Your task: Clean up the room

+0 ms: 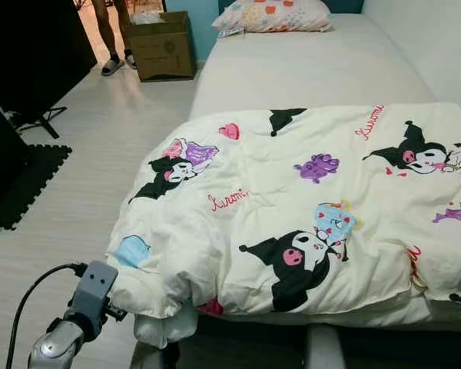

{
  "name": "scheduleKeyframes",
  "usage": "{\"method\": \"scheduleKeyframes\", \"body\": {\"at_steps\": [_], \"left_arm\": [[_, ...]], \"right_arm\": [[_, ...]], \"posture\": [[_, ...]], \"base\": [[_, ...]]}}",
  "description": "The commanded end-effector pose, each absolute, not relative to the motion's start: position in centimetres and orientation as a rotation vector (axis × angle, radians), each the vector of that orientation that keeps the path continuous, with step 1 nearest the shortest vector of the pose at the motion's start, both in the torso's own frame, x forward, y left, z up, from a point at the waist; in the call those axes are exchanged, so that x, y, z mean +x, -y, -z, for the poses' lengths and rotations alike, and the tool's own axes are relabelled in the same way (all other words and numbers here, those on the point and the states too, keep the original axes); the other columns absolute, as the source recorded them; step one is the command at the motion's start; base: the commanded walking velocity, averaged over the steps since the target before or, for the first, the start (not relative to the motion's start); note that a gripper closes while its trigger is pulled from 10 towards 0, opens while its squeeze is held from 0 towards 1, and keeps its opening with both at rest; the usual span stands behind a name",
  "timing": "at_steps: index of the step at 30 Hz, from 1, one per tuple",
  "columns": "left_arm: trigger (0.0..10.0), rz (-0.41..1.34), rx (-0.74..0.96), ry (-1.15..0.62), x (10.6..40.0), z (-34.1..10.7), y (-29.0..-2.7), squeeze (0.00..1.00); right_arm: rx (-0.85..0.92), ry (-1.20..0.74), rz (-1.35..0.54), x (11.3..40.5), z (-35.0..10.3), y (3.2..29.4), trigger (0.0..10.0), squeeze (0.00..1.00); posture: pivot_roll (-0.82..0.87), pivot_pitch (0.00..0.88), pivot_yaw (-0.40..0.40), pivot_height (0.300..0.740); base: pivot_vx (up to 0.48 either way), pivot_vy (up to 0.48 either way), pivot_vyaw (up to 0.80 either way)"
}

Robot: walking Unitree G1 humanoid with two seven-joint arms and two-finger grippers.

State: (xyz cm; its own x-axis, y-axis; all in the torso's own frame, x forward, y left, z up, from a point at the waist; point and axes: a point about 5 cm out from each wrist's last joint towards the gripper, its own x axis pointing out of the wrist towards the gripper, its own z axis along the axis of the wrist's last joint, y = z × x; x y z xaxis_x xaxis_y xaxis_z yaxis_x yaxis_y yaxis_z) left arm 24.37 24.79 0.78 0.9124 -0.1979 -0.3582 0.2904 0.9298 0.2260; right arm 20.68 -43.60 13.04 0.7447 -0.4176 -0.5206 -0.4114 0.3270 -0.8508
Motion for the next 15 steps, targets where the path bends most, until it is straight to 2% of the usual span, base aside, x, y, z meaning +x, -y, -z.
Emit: {"method": "scheduleKeyframes", "body": {"at_steps": [1, 2, 3, 4, 5, 10, 15], "left_arm": [[10.0, 0.266, 0.278, -0.357, 23.9, -0.4, -24.6, 0.0], [10.0, 0.266, 0.278, -0.357, 23.9, -0.4, -24.6, 0.0], [10.0, 0.264, 0.278, -0.357, 23.9, -0.5, -24.7, 0.0], [10.0, 0.263, 0.278, -0.357, 23.9, -0.6, -24.8, 0.0], [10.0, 0.262, 0.279, -0.358, 23.9, -0.6, -24.9, 0.0], [10.0, 0.262, 0.28, -0.359, 23.9, -0.6, -24.9, 0.0], [10.0, 0.263, 0.279, -0.359, 23.8, -0.6, -24.9, 0.0]], "right_arm": [[-1.33, -0.768, -0.008, 21.2, -12.3, 42.8, 10.0, 0.0], [-1.33, -0.768, -0.008, 21.2, -12.3, 42.8, 10.0, 0.0], [-1.348, -0.758, -0.013, 21.5, -12.1, 42.4, 4.2, 0.0], [-1.356, -0.754, -0.018, 21.6, -11.9, 42.2, 4.2, 0.0], [-1.366, -0.743, -0.016, 21.8, -11.6, 41.9, 0.0, 0.0], [-1.385, -0.721, 0.003, 22.4, -11.1, 41.2, 0.0, 0.0], [-1.432, -0.736, 0.03, 22.4, -11.3, 41.7, 0.0, 0.0]], "posture": [[0.09, 0.209, 0.055, 0.522], [0.09, 0.209, 0.055, 0.522], [0.09, 0.213, 0.054, 0.522], [0.09, 0.213, 0.054, 0.522], [0.09, 0.215, 0.054, 0.522], [0.1, 0.219, 0.059, 0.522], [0.1, 0.221, 0.055, 0.522]], "base": [[0.0, 0.0, 0.0], [0.0, 0.0, 0.0], [0.0, 0.0, 0.0], [0.0, 0.0, 0.0], [0.0, 0.0, 0.0], [0.0, 0.0, 0.0], [0.0, 0.0, 0.0]]}}
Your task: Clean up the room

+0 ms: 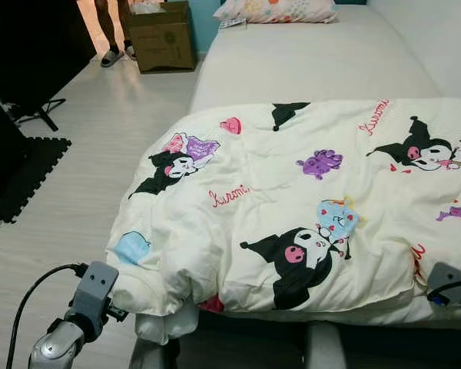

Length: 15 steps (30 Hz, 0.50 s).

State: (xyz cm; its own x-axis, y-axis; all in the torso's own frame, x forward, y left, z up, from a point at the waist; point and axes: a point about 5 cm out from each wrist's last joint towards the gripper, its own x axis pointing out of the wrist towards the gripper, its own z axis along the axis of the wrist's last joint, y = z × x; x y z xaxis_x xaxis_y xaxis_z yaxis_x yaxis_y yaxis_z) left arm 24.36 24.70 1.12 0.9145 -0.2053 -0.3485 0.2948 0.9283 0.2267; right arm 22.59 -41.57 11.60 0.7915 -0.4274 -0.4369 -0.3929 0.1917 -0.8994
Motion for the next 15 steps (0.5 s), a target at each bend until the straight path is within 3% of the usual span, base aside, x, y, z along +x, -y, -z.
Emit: {"method": "scheduleKeyframes", "body": {"at_steps": [1, 15], "left_arm": [[10.0, 0.262, 0.279, -0.359, 23.8, -0.6, -24.9, 0.0], [10.0, 0.248, 0.272, -0.354, 23.7, -0.8, -25.0, 0.0]], "right_arm": [[-1.446, -0.743, 0.043, 22.4, -11.5, 42.0, 0.0, 0.0], [-1.502, -0.913, 0.292, 19.6, -14.2, 47.0, 0.0, 0.0]], "posture": [[0.1, 0.22, 0.055, 0.522], [0.11, 0.222, 0.047, 0.522]], "base": [[0.0, 0.0, 0.0], [0.0, 0.0, 0.0]]}}
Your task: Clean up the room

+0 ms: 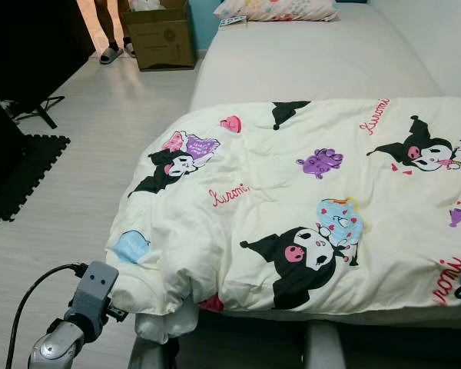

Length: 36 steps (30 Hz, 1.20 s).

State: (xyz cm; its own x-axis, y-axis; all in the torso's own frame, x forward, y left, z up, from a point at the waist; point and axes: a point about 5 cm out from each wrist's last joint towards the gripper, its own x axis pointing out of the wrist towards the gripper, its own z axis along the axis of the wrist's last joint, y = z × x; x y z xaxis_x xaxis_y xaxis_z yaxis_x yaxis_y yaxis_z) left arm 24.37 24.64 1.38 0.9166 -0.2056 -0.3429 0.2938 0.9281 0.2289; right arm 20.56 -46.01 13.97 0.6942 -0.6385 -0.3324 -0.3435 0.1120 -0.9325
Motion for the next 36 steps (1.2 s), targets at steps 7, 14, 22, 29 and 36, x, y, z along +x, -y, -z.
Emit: {"method": "scheduleKeyframes", "body": {"at_steps": [7, 14, 22, 29, 36], "left_arm": [[10.0, 0.236, 0.274, -0.358, 23.4, -0.9, -25.4, 0.0], [10.0, 0.229, 0.273, -0.361, 23.4, -0.8, -25.5, 0.0], [10.0, 0.231, 0.27, -0.356, 23.6, -0.9, -25.2, 0.0], [10.0, 0.22, 0.265, -0.362, 23.6, -0.8, -25.2, 0.0], [10.0, 0.178, 0.296, -0.406, 23.2, -0.1, -25.9, 0.0]], "right_arm": [[-1.446, -1.161, 0.31, 16.4, -13.8, 49.0, 0.0, 0.0], [-1.274, -1.365, 0.244, 13.5, -12.2, 49.6, 0.0, 0.0], [-1.213, -1.493, 0.213, 11.5, -10.2, 49.4, 0.0, 0.0], [-1.113, -1.169, 0.457, 15.5, -15.0, 50.1, 10.0, 0.63], [-0.964, -0.842, 0.603, 18.5, -21.2, 50.1, 10.0, 1.0]], "posture": [[0.12, 0.223, 0.044, 0.522], [0.11, 0.222, 0.044, 0.522], [0.12, 0.22, 0.041, 0.522], [0.12, 0.214, 0.03, 0.522], [0.11, 0.201, 0.019, 0.522]], "base": [[0.0, 0.0, 0.0], [0.0, 0.0, 0.0], [0.0, 0.0, 0.0], [0.0, 0.0, 0.0], [0.0, 0.0, 0.0]]}}
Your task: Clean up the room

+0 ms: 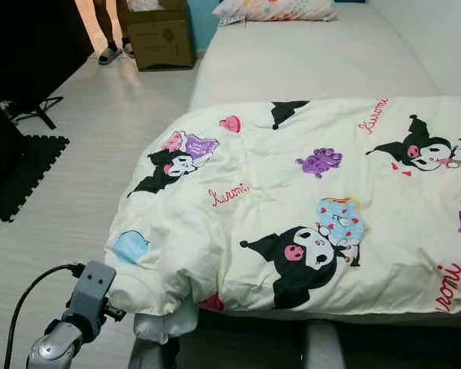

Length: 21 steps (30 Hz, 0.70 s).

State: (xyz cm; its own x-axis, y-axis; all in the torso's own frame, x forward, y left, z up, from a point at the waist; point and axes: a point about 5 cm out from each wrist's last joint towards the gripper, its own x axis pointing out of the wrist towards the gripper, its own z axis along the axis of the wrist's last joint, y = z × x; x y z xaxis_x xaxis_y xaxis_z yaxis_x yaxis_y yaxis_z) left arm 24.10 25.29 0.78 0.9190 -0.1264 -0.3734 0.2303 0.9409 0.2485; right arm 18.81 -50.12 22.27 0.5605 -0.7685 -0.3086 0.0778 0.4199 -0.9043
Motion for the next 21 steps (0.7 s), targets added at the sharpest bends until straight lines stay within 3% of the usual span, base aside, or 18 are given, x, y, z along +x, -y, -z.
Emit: {"method": "scheduleKeyframes", "body": {"at_steps": [1, 5, 9, 11, 12, 13, 14, 15, 16, 18, 20, 21], "left_arm": [[10.0, 0.149, 0.343, -0.435, 23.1, 0.1, -26.4, 0.0], [10.0, 0.037, 0.476, -0.543, 22.3, 0.9, -28.6, 0.0], [10.0, 0.007, 0.511, -0.578, 21.9, 1.2, -29.3, 0.0], [10.0, -0.042, 0.616, -0.656, 20.9, 1.6, -30.7, 0.0], [10.0, -0.042, 0.616, -0.656, 20.9, 1.6, -30.7, 0.0], [10.0, -0.061, 0.658, -0.684, 20.5, 1.8, -31.3, 0.0], [10.0, -0.069, 0.712, -0.704, 20.2, 1.8, -31.8, 0.0], [10.0, -0.069, 0.712, -0.704, 20.2, 1.8, -31.8, 0.0], [10.0, -0.073, 0.746, -0.713, 20.0, 1.8, -32.0, 0.0], [10.0, -0.073, 0.746, -0.713, 20.0, 1.8, -32.0, 0.0], [10.0, -0.095, 0.812, -0.715, 19.9, 1.7, -32.4, 0.0], [10.0, -0.095, 0.812, -0.715, 19.9, 1.7, -32.4, 0.0]], "right_arm": [[-0.953, -0.789, 0.597, 19.2, -22.7, 49.7, 10.0, 1.0], [-0.948, -0.612, 0.555, 21.5, -27.1, 47.4, 10.0, 1.0], [-0.931, -0.545, 0.505, 22.5, -27.8, 46.0, 10.0, 1.0], [-0.788, -0.422, 0.24, 25.0, -25.6, 41.7, 10.0, 1.0], [-0.788, -0.422, 0.24, 25.0, -25.6, 41.7, 10.0, 1.0], [-0.704, -0.382, 0.127, 25.9, -24.1, 39.7, 10.0, 1.0], [-0.618, -0.367, 0.041, 26.7, -21.8, 38.0, 10.0, 0.41], [-0.618, -0.367, 0.041, 26.7, -21.8, 38.0, 10.0, 0.41], [-0.555, -0.372, -0.009, 27.1, -20.0, 36.8, 10.0, 0.0], [-0.555, -0.372, -0.009, 27.1, -20.0, 36.8, 10.0, 0.0], [-0.438, -0.445, -0.164, 27.2, -15.6, 33.4, 10.0, 0.0], [-0.438, -0.445, -0.164, 27.2, -15.6, 33.4, 10.0, 0.0]], "posture": [[0.11, 0.19, 0.016, 0.522], [0.1, 0.174, 0.018, 0.522], [0.09, 0.161, 0.018, 0.522], [0.09, 0.15, 0.017, 0.522], [0.09, 0.15, 0.017, 0.522], [0.09, 0.15, 0.017, 0.522], [0.09, 0.144, 0.015, 0.522], [0.09, 0.144, 0.015, 0.522], [0.09, 0.143, 0.014, 0.522], [0.09, 0.143, 0.014, 0.522], [0.1, 0.133, 0.011, 0.522], [0.1, 0.133, 0.011, 0.522]], "base": [[0.0, 0.0, 0.0], [0.0, 0.0, 0.0], [0.0, 0.0, 0.0], [0.0, 0.0, 0.0], [0.0, 0.0, 0.0], [0.0, 0.0, 0.0], [0.0, 0.0, 0.0], [0.0, 0.0, 0.0], [0.0, 0.0, 0.0], [0.0, 0.0, 0.0], [0.0, 0.0, 0.0], [0.0, 0.0, 0.0]]}}
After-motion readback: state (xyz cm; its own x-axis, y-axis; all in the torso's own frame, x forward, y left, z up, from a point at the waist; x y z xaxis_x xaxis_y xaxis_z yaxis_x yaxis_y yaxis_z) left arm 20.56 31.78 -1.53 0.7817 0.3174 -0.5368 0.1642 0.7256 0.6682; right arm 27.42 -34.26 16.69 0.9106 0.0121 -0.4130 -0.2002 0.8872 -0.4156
